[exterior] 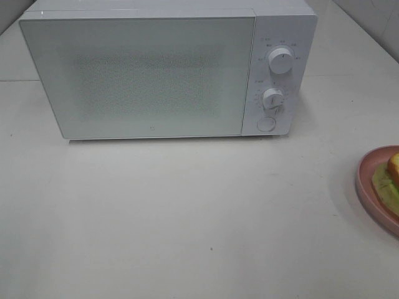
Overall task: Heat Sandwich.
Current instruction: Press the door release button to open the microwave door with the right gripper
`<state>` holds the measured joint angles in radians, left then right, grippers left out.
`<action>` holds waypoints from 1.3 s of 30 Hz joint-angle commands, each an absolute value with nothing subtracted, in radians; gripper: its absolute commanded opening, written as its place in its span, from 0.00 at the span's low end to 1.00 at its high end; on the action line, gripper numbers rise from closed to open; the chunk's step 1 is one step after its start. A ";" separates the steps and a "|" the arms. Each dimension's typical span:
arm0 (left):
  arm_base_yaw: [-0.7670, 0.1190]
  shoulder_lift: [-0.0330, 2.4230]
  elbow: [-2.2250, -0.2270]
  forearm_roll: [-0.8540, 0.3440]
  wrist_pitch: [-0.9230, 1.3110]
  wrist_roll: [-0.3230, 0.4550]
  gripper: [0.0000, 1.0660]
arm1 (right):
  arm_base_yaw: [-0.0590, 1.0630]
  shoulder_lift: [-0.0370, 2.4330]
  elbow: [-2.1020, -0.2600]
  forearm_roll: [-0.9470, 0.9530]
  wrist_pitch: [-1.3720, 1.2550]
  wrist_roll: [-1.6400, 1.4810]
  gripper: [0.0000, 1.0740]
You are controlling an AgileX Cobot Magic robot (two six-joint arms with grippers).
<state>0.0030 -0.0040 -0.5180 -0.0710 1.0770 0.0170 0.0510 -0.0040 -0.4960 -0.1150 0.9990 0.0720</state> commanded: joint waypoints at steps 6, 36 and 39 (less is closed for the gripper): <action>-0.002 -0.027 -0.517 -0.068 1.072 0.015 0.94 | 0.046 -0.032 -0.495 -0.120 0.995 0.068 0.70; -0.002 -0.027 -0.517 -0.068 1.072 0.015 0.94 | 0.046 0.133 -0.561 -0.120 0.806 0.069 0.70; -0.002 -0.027 -0.517 -0.068 1.072 0.015 0.94 | 0.046 0.162 -0.561 -0.120 0.780 0.069 0.70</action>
